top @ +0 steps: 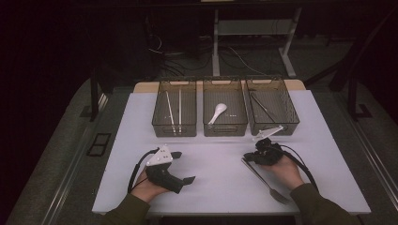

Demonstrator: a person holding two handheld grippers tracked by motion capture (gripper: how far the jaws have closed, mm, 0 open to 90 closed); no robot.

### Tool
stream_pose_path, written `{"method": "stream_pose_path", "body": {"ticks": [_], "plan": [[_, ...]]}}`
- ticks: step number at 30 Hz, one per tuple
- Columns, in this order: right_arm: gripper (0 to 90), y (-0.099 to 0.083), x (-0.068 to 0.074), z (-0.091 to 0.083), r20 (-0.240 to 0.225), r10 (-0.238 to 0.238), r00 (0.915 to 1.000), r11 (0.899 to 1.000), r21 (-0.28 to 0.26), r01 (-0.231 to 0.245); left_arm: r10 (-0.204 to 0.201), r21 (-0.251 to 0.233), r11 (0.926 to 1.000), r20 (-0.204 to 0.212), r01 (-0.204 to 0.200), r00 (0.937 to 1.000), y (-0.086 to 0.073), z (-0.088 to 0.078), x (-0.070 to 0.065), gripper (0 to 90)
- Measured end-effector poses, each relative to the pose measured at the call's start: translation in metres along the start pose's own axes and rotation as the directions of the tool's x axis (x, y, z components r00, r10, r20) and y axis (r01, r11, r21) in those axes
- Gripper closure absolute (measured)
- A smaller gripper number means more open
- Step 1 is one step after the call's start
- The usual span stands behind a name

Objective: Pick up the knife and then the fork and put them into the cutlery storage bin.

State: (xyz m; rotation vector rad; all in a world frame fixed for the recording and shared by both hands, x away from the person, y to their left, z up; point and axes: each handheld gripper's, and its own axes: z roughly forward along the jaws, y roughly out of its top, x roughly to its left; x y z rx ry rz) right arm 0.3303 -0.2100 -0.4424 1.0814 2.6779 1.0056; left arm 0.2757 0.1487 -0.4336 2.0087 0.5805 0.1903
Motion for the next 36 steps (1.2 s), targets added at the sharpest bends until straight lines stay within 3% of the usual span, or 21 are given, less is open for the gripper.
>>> {"method": "stream_pose_path", "body": {"ticks": [4, 8, 12, 18, 25, 29, 33, 36], "plan": [[89.8, 0.004, 0.012, 0.005, -0.014, -0.041, 0.9991, 0.999, 0.014, 0.041, -0.001, -0.002, 1.0, 0.0, 0.001, 1.0, 0.0, 0.0, 0.0, 0.0], [89.7, 0.006, 0.013, 0.002, -0.018, -0.044, 0.9989, 0.999, 0.013, 0.044, 0.0, -0.002, 1.0, -0.001, 0.0, 1.0, 0.0, -0.001, 0.0, 0.0], [84.1, 0.007, 0.008, -0.016, -0.037, -0.007, 0.9993, 1.0, 0.013, 0.007, 0.001, -0.003, 1.0, 0.0, -0.001, 1.0, 0.0, -0.001, 0.0, 0.0], [76.0, -0.005, 0.008, -0.043, -0.028, 0.018, 0.9995, 0.997, 0.082, -0.016, 0.0, -0.001, 1.0, -0.001, 0.0, 1.0, 0.0, -0.001, 0.0, 0.0], [71.3, -0.025, 0.02, -0.051, -0.023, -0.003, 0.9997, 0.979, 0.205, 0.007, 0.004, 0.0, 1.0, 0.0, -0.004, 1.0, 0.0, -0.001, 0.0, 0.0], [70.5, -0.033, 0.029, -0.051, -0.03, -0.014, 0.9995, 0.967, 0.254, 0.021, 0.006, 0.004, 1.0, 0.001, -0.006, 1.0, 0.0, -0.001, -0.001, 0.0], [70.0, -0.036, 0.033, -0.047, -0.006, -0.036, 0.9993, 0.954, 0.298, 0.037, 0.007, 0.004, 1.0, 0.0, -0.007, 1.0, 0.0, -0.001, 0.0, 0.0], [71.3, -0.036, 0.034, -0.045, -0.001, -0.043, 0.9991, 0.95, 0.309, 0.041, 0.007, 0.004, 1.0, 0.0, -0.007, 1.0, 0.0, -0.001, 0.0, 0.0]]}}
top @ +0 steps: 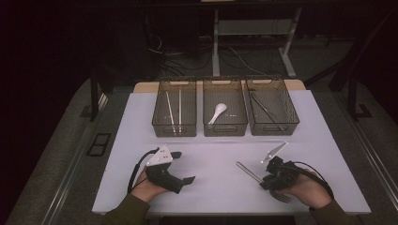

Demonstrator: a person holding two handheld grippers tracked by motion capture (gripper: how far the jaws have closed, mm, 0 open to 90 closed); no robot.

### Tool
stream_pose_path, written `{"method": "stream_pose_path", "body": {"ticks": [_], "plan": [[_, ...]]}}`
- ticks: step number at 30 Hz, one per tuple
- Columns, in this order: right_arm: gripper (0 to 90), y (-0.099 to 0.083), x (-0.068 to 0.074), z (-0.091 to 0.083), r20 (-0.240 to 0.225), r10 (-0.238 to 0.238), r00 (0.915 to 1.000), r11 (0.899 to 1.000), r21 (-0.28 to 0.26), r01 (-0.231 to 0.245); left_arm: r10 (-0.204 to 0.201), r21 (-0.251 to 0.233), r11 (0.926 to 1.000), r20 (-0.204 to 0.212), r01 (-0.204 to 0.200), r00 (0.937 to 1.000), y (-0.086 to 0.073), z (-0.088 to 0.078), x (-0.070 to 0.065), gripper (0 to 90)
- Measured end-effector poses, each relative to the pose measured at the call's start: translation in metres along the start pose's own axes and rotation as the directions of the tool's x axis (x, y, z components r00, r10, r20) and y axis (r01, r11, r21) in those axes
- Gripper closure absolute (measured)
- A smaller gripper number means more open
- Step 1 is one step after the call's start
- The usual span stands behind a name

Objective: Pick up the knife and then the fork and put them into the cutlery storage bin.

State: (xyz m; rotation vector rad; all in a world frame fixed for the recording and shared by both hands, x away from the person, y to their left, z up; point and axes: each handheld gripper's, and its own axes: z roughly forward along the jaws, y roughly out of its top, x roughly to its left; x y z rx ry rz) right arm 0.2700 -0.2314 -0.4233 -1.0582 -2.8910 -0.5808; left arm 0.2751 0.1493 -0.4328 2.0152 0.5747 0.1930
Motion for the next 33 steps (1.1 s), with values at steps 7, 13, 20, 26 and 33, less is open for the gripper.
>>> {"method": "stream_pose_path", "body": {"ticks": [7, 13, 20, 26, 33], "plan": [[77.3, 0.002, 0.006, 0.001, 0.048, -0.027, 0.9985, 0.999, 0.025, 0.025, 0.0, 0.001, 1.0, 0.0, 0.0, 1.0, 0.0, 0.001, 0.0, 0.0], [79.2, 0.006, 0.011, 0.002, 0.084, -0.067, 0.9942, 0.996, 0.057, 0.062, -0.001, 0.004, 1.0, -0.001, 0.001, 1.0, 0.0, 0.002, -0.001, 0.0], [84.2, 0.009, 0.012, 0.003, 0.095, -0.089, 0.9915, 0.993, 0.083, 0.081, -0.001, 0.003, 1.0, -0.001, 0.001, 1.0, 0.0, 0.002, -0.001, 0.0], [84.4, 0.008, 0.012, 0.003, 0.09, -0.103, 0.9906, 0.992, 0.079, 0.096, 0.005, 0.003, 1.0, 0.002, -0.005, 1.0, 0.0, 0.001, -0.001, 0.0], [84.4, 0.002, -0.001, -0.007, 0.038, -0.051, 0.998, 0.999, -0.009, 0.051, 0.004, 0.002, 1.0, 0.005, -0.004, 1.0, 0.0, 0.001, -0.001, 0.0]]}}
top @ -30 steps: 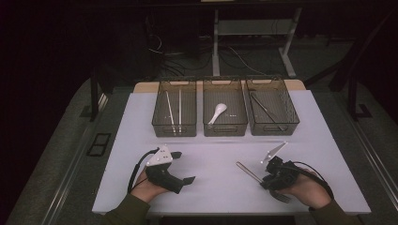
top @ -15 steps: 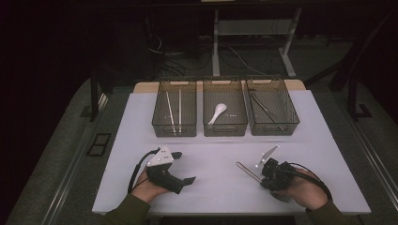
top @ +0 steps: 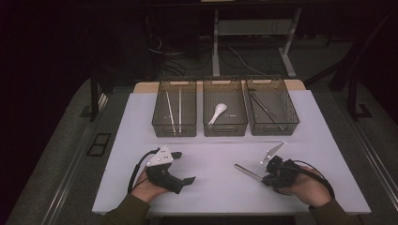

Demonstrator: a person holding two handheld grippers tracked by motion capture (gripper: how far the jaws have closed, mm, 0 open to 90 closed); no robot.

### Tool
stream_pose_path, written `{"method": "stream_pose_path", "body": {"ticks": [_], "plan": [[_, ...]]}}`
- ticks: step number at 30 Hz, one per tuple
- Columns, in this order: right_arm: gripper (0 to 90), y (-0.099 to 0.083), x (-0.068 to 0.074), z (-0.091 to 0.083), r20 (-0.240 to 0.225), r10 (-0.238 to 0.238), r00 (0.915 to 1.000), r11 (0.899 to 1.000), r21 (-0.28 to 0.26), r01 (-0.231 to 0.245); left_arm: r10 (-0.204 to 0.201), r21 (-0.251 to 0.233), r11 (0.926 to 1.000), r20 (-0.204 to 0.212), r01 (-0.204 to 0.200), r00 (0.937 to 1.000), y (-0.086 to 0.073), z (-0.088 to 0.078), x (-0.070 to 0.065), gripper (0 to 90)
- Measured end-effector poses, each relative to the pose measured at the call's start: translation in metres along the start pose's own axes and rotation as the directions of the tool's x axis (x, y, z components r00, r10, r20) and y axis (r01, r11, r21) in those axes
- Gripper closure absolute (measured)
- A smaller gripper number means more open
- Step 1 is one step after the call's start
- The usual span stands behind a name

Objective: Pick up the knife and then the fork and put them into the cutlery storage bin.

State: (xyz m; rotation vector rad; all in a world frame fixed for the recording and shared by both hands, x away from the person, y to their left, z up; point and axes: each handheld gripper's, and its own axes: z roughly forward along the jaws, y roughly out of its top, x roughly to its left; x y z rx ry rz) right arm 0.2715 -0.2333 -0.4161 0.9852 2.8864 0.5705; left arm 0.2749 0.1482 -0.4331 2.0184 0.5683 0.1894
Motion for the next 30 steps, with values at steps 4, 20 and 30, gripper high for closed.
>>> {"method": "stream_pose_path", "body": {"ticks": [4, 20, 30], "plan": [[84.5, -0.006, -0.016, -0.011, -0.029, 0.046, 0.9985, 0.994, -0.102, -0.049, 0.001, 0.001, 1.0, 0.002, -0.001, 1.0, 0.0, 0.0, 0.0, 0.0], [84.4, -0.019, -0.048, -0.042, -0.026, 0.155, 0.9875, 0.944, -0.29, -0.156, -0.008, 0.001, 1.0, 0.011, 0.008, 0.9999, -0.001, 0.001, 0.0, 0.0], [84.4, -0.009, -0.071, -0.064, 0.005, 0.192, 0.9813, 0.906, -0.385, -0.175, -0.008, 0.0, 1.0, 0.012, 0.008, 0.9999, -0.001, 0.002, 0.001, 0.0]]}}
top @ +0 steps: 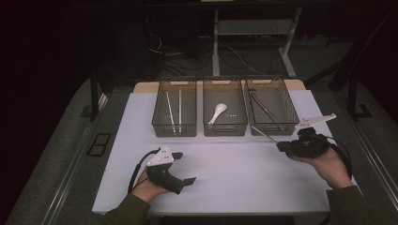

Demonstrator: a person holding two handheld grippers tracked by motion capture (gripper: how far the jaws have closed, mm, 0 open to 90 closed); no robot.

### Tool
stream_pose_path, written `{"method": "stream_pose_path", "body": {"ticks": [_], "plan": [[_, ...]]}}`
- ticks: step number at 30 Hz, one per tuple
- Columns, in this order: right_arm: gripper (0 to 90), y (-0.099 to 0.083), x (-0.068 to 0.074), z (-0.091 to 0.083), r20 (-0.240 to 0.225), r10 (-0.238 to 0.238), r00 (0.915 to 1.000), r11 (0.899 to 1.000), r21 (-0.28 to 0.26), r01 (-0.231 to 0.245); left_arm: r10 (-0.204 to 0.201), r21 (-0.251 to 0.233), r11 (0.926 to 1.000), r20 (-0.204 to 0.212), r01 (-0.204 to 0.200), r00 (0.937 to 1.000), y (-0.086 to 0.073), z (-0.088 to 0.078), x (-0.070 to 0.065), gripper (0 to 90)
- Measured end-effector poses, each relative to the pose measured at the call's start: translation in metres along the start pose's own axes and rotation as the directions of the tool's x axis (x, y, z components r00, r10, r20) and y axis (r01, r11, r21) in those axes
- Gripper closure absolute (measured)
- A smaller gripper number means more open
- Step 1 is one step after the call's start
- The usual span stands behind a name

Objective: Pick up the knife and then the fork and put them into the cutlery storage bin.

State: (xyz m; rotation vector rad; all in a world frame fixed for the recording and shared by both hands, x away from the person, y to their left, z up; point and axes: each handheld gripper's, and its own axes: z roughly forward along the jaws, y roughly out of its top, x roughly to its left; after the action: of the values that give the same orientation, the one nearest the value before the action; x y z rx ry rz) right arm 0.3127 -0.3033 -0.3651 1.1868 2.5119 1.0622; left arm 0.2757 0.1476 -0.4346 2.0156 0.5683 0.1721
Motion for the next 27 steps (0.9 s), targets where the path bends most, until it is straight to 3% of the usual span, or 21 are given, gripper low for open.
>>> {"method": "stream_pose_path", "body": {"ticks": [18, 27], "plan": [[84.4, 0.049, -0.039, -0.01, 0.114, 0.051, 0.9922, 0.997, -0.056, -0.045, 0.002, -0.005, 1.0, -0.002, -0.002, 1.0, 0.0, 0.0, -0.001, 0.0], [84.4, 0.067, -0.063, 0.003, 0.151, 0.086, 0.9848, 0.996, -0.047, -0.08, 0.0, -0.006, 1.0, -0.001, 0.0, 1.0, 0.0, 0.0, -0.001, 0.0]]}}
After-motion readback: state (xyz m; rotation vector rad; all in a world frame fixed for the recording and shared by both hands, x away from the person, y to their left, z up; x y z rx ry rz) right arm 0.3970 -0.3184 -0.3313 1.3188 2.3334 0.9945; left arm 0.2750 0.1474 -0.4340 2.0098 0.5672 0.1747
